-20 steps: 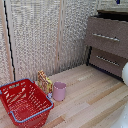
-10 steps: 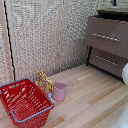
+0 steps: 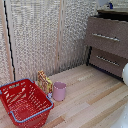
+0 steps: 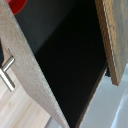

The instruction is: Transport the gripper mindfully toward the orange-red bowl and clasp it to elevate with ease. Ensure your robot's arm aligns efficiently with the top drawer's opening. Carefully slide the orange-red bowl into the designated spot with precision. After confirmation, withdraw the gripper gently. Close the drawer smoothly by transitioning the gripper to its handle.

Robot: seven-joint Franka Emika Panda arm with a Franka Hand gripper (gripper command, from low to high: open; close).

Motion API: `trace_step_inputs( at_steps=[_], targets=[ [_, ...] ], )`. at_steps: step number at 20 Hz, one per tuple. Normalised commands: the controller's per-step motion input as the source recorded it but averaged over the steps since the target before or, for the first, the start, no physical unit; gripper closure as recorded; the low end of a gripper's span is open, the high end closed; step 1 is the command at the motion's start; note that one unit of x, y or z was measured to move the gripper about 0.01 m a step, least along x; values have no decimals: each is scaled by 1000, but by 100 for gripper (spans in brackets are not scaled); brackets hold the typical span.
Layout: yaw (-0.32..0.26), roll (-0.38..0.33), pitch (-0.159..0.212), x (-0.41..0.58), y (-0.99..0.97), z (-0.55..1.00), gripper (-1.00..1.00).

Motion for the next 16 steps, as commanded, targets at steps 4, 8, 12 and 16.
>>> trace_step_inputs(
  at_steps=[4, 8, 12, 16],
  targets=[
    [102, -340, 130, 96, 314, -398, -100],
    [90, -333, 103, 174, 376, -477, -100],
    [81, -322, 88, 209, 432, -534, -100],
    [81, -311, 96, 203, 432, -540, -100]
  ],
)
